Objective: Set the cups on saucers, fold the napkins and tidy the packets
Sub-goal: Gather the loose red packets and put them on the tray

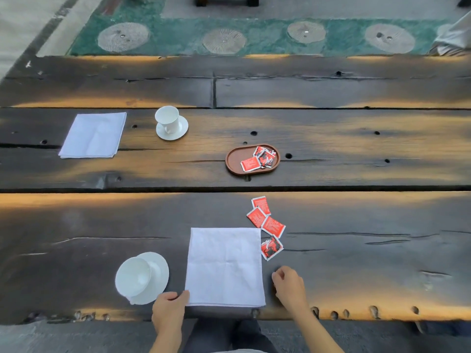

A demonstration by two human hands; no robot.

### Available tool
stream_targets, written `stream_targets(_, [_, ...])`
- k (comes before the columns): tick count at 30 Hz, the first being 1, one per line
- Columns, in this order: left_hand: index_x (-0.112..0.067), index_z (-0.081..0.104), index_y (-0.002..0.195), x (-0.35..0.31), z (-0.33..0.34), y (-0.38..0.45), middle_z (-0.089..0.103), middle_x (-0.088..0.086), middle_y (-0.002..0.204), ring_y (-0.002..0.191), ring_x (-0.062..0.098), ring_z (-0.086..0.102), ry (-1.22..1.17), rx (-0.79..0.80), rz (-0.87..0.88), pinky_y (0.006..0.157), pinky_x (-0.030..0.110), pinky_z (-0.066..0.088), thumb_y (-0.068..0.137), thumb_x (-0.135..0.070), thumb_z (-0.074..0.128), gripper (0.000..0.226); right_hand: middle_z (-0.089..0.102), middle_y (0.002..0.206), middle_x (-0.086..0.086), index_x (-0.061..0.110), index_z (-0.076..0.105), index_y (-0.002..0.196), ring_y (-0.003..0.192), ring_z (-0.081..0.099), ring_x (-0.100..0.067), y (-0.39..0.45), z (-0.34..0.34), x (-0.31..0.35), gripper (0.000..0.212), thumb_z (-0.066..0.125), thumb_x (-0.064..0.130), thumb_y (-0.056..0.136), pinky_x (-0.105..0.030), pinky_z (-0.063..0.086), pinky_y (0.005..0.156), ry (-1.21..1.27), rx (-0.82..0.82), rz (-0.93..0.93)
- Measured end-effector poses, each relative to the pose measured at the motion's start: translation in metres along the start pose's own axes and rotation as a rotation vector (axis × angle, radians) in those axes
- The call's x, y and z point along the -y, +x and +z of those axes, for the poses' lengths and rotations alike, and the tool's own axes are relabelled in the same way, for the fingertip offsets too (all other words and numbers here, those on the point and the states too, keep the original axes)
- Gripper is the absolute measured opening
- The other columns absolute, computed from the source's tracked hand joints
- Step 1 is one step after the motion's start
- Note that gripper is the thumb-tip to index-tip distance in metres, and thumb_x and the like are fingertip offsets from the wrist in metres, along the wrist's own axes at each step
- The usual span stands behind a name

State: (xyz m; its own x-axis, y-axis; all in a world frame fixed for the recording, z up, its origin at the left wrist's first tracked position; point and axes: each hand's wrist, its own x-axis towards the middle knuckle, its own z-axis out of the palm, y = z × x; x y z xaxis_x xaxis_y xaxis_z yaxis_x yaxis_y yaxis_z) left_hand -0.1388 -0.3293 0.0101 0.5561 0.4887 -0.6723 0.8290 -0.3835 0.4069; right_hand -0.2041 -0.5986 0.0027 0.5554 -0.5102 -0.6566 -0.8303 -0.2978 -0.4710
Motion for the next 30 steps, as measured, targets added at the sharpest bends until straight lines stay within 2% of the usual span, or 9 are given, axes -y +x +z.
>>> stream_targets(3, [-0.008, 0.059, 0.074, -0.029, 0.003, 0.0, 0.059, 0.016, 0.078, 0.068, 0.03, 0.048, -0.208, 0.023, -0.002, 0.063, 0.036, 0.042, 0.093, -0.016, 0.067, 0.023, 0.067, 0.08, -0.014, 0.002, 0.057, 0.079, 0.077, 0.065, -0.035, 0.015, -0.008, 0.008, 0.025, 0.046, 0.016, 0.098, -0.046, 0.056, 0.07, 0.097, -0.04, 0.017])
stream_targets(6, [-0.005, 0.067, 0.095, -0.073, 0.018, -0.003, 0.065, 0.015, 0.088, 0.07, 0.027, 0.057, -0.474, 0.301, -0.006, 0.061, 0.035, 0.046, 0.099, -0.016, 0.062, 0.013, 0.068, 0.083, -0.01, 0.008, 0.061, 0.083, 0.078, 0.064, -0.034, 0.027, -0.014, 0.022, 0.019, 0.046, 0.009, 0.096, -0.044, 0.052, 0.069, 0.063, -0.101, -0.05])
stream_targets(11, [-0.013, 0.064, 0.123, -0.136, 0.052, -0.013, 0.069, 0.012, 0.126, 0.117, 0.032, 0.065, -0.893, 0.83, -0.149, 0.093, 0.039, 0.051, 0.108, -0.045, 0.041, 0.042, 0.051, 0.131, 0.0, 0.028, 0.066, 0.122, 0.115, 0.057, -0.026, 0.039, -0.022, 0.043, 0.036, 0.054, 0.008, 0.095, -0.038, 0.054, 0.085, -0.272, -0.102, -0.388])
stream_targets(14, [-0.014, 0.062, 0.126, -0.15, 0.07, -0.015, 0.065, 0.014, 0.133, 0.122, 0.034, 0.061, -0.975, 0.876, -0.194, 0.106, 0.044, 0.044, 0.109, -0.044, 0.036, 0.043, 0.036, 0.147, -0.001, 0.033, 0.053, 0.136, 0.128, 0.045, -0.029, 0.046, -0.026, 0.046, 0.052, 0.062, 0.01, 0.091, -0.042, 0.055, 0.089, -0.516, 0.011, -0.484])
stream_targets(19, [-0.015, 0.06, 0.131, -0.156, 0.097, -0.012, 0.064, 0.014, 0.136, 0.126, 0.035, 0.057, -1.039, 0.899, -0.236, 0.108, 0.047, 0.04, 0.108, -0.049, 0.034, 0.049, 0.041, 0.131, -0.004, 0.023, 0.05, 0.127, 0.114, 0.049, -0.03, 0.061, -0.032, 0.042, 0.049, 0.07, 0.013, 0.084, -0.035, 0.048, 0.073, -0.71, -0.021, -0.476])
stream_targets(23, [-0.014, 0.059, 0.134, -0.159, 0.111, -0.01, 0.065, 0.014, 0.136, 0.127, 0.035, 0.057, -1.068, 0.876, -0.261, 0.111, 0.048, 0.039, 0.108, -0.05, 0.034, 0.052, 0.052, 0.117, -0.002, 0.018, 0.055, 0.11, 0.105, 0.048, -0.025, 0.074, -0.036, 0.034, 0.03, 0.074, 0.025, 0.087, -0.033, 0.048, 0.08, -0.579, -0.062, -0.373])
stream_targets(25, [-0.014, 0.057, 0.136, -0.159, 0.117, -0.012, 0.064, 0.013, 0.136, 0.125, 0.034, 0.059, -1.056, 0.857, -0.255, 0.111, 0.047, 0.039, 0.108, -0.048, 0.034, 0.05, 0.059, 0.096, 0.001, 0.019, 0.055, 0.091, 0.091, 0.054, -0.024, 0.078, -0.041, 0.034, 0.014, 0.069, 0.018, 0.091, -0.037, 0.048, 0.072, -0.327, -0.02, -0.302])
stream_targets(27, [-0.014, 0.056, 0.137, -0.16, 0.121, -0.015, 0.063, 0.013, 0.137, 0.124, 0.033, 0.06, -1.047, 0.825, -0.247, 0.111, 0.046, 0.039, 0.109, -0.046, 0.033, 0.048, 0.059, 0.078, 0.008, 0.022, 0.053, 0.084, 0.076, 0.057, -0.022, 0.079, -0.046, 0.036, 0.018, 0.065, 0.013, 0.094, -0.031, 0.044, 0.061, -0.078, -0.017, -0.24])
stream_targets(30, [-0.014, 0.055, 0.138, -0.16, 0.127, -0.02, 0.063, 0.013, 0.139, 0.125, 0.033, 0.06, -1.04, 0.789, -0.231, 0.111, 0.046, 0.04, 0.109, -0.046, 0.033, 0.049, 0.067, 0.078, 0.006, 0.02, 0.06, 0.085, 0.072, 0.063, -0.017, 0.079, -0.053, 0.052, 0.014, 0.066, 0.015, 0.096, -0.023, 0.043, 0.056, 0.217, -0.034, -0.169])
